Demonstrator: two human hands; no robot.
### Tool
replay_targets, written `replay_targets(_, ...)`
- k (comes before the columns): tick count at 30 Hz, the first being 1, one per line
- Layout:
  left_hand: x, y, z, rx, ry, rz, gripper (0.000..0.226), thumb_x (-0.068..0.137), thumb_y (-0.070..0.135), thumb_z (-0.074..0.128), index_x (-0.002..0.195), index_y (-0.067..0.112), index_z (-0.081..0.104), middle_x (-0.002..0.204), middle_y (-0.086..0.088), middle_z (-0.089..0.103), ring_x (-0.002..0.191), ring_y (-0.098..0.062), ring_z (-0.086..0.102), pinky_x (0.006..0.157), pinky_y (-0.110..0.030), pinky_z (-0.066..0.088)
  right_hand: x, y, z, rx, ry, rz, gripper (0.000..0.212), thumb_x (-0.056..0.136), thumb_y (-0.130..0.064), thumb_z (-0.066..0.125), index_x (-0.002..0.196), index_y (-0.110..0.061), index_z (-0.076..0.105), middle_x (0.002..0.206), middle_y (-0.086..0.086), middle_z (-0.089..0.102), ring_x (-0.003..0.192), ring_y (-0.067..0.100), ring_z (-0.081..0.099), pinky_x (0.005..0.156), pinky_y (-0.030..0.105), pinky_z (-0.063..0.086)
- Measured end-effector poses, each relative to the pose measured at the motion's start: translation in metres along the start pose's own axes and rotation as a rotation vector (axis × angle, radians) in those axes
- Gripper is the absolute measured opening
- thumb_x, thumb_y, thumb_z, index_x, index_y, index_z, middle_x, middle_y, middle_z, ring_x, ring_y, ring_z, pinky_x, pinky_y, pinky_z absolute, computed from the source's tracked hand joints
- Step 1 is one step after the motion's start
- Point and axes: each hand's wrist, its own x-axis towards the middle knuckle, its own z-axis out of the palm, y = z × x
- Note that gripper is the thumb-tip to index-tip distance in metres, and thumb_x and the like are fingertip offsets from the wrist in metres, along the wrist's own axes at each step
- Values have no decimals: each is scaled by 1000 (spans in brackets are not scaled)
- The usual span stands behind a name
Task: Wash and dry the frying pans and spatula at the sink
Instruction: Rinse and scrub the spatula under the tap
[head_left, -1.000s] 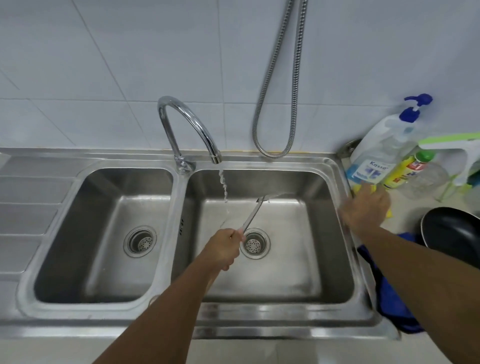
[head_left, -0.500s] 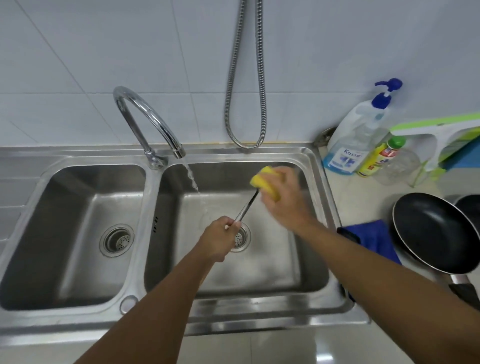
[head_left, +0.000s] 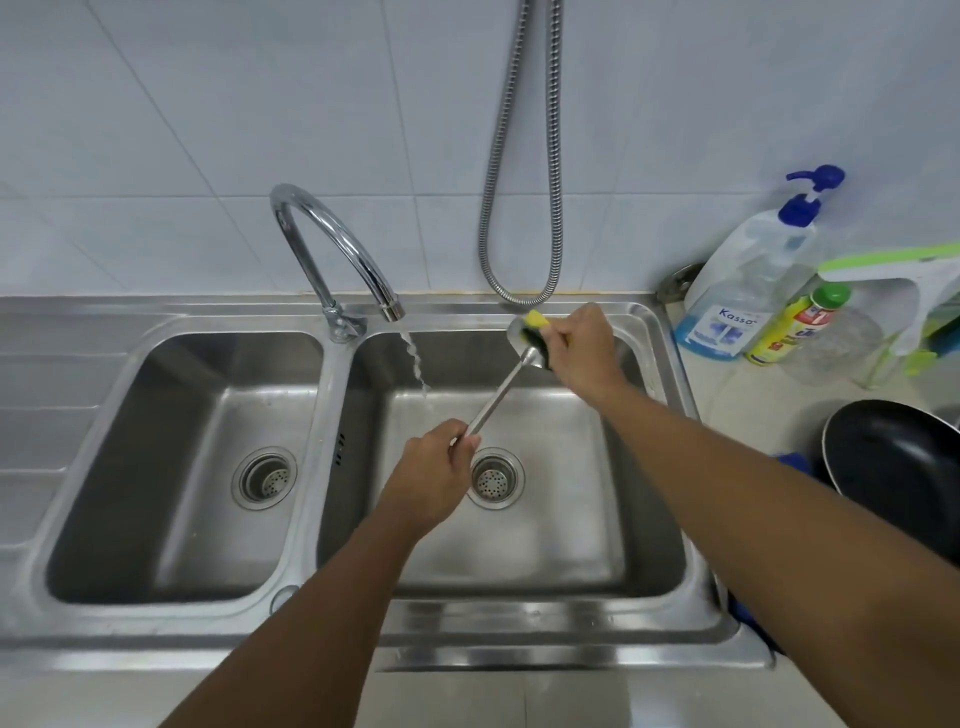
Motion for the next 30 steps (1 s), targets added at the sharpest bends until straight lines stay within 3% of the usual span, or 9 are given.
replay_targets(2,2,-1,-8,6,12,36,21,105,33,52,96,17,62,68,3,56,65,-18,51,62,-30,38,8,-7,-7,32,-94,22,28,99,-19,64,75,-9,76,80,8,52,78,21,49,72,28,37)
replay_targets(6,2,-10,-17,4,15,94,21,105,32,52,98,15,63,68,-5,60,56,-17,51,57,-35,44,-11,-24,2,199,-148,-119,16,96,-16,67,95,-10,82,95,3,52,84,3,52,72,7,34)
replay_targets(9,-2,-16,-16,33,-13,151,23,105,37,49,102,18,62,68,-3,60,60,-20,52,61,-40,50,15,-6,-7,92,-128,102,28,100,-26,60,87,-9,77,101,13,62,97,25,61,76,27,36)
replay_targets(11,3,-15,-15,48,-20,157,24,106,40,47,104,20,60,69,2,58,69,-22,51,66,-41,51,23,0,-12,90,-99,140,31,101,-28,57,92,-7,77,104,13,65,104,29,61,80,30,39)
replay_targets(17,12,11,-18,27,-40,30,37,109,40,37,97,14,61,80,-3,62,77,-27,59,72,-44,52,-42,-22,9,152,218,-214,25,95,-13,64,114,-23,78,110,-1,57,105,23,54,94,36,43)
replay_targets(21,16,41,-11,-535,-200,-399,37,110,41,30,89,17,49,49,5,37,38,-13,34,37,-21,27,-81,-31,28,193,72,-463,29,96,-8,65,122,-17,75,121,13,54,115,30,51,103,34,41)
replay_targets(23,12,43,-17,-855,-384,-588,40,110,41,28,79,20,43,45,6,23,30,-8,19,36,-11,16,-75,-26,24,199,73,-450,29,97,-6,64,124,-14,73,119,13,49,114,24,52,104,30,43)
replay_targets(27,3,37,-28,-1029,-579,-653,50,109,42,31,66,20,44,43,6,21,27,-6,17,33,-9,15,-54,-26,11,173,162,-315,25,97,-5,62,119,-14,71,111,6,47,102,12,53,95,26,49)
replay_targets(30,-1,36,-28,-1071,-582,-657,53,109,43,32,63,20,45,43,6,22,26,-5,18,31,-10,15,-64,-34,15,136,89,-460,25,98,0,57,114,-11,73,106,9,51,97,15,58,92,22,48)
